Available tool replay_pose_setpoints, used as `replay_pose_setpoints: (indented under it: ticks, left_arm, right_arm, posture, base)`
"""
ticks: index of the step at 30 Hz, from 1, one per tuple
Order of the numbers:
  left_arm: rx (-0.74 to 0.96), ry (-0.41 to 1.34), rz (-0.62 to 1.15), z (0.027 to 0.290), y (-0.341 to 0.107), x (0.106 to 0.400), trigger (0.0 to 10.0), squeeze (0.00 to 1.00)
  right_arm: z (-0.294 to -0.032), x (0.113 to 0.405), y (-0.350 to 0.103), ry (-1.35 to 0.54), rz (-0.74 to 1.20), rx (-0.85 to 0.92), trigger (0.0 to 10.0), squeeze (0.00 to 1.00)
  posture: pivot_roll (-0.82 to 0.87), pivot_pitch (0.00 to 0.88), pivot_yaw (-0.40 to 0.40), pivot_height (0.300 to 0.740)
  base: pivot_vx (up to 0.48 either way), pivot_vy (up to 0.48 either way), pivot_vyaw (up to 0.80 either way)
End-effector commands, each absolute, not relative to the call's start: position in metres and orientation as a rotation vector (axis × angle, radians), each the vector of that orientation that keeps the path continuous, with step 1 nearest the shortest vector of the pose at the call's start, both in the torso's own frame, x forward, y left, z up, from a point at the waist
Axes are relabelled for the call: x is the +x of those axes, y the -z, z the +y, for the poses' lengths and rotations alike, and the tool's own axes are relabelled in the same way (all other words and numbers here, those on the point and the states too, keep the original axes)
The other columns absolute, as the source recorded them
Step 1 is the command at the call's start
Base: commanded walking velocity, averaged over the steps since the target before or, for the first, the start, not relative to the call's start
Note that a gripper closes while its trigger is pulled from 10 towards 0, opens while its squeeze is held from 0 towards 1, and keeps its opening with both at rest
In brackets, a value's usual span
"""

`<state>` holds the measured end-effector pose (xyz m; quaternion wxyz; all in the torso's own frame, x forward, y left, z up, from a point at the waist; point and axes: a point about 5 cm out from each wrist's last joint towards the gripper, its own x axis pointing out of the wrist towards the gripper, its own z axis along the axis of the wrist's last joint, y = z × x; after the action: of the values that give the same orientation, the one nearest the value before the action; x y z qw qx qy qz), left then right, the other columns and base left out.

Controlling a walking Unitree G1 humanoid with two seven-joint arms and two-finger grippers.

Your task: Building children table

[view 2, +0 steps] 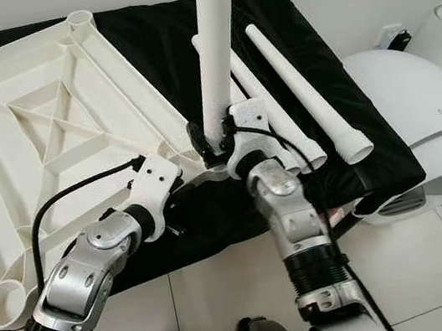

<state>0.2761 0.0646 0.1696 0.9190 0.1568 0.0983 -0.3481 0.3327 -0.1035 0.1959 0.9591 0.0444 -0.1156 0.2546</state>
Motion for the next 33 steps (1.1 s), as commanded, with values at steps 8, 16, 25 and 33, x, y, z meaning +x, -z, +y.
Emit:
replay_pose_setpoints:
  ticks: [8,16,25,33]
  left_arm:
    - [0.318,0.811,0.179,0.054,-0.174,0.271,10.0,0.0]
    - [0.322,0.81,0.175,0.054,-0.176,0.273,10.0,0.0]
    - [0.325,0.807,0.171,0.055,-0.177,0.274,10.0,0.0]
    - [0.326,0.803,0.17,0.055,-0.178,0.274,10.0,0.0]
  right_arm:
    - [-0.127,0.335,-0.199,-0.882,-0.212,0.035,10.0,0.0]
    - [-0.141,0.342,-0.199,-1.1,-0.145,-0.073,10.0,0.0]
    - [-0.149,0.352,-0.196,-1.19,-0.099,-0.145,10.0,0.0]
    - [-0.149,0.361,-0.2,-1.181,-0.11,-0.176,10.0,0.0]
  posture:
    - [0.04,0.171,-0.055,0.74]
    - [0.05,0.167,-0.047,0.74]
    - [0.05,0.164,-0.043,0.74]
    - [0.05,0.164,-0.044,0.74]
  base:
    - [0.0,0.0,0.0]
    - [0.0,0.0,0.0]
    - [0.0,0.0,0.0]
    - [0.0,0.0,0.0]
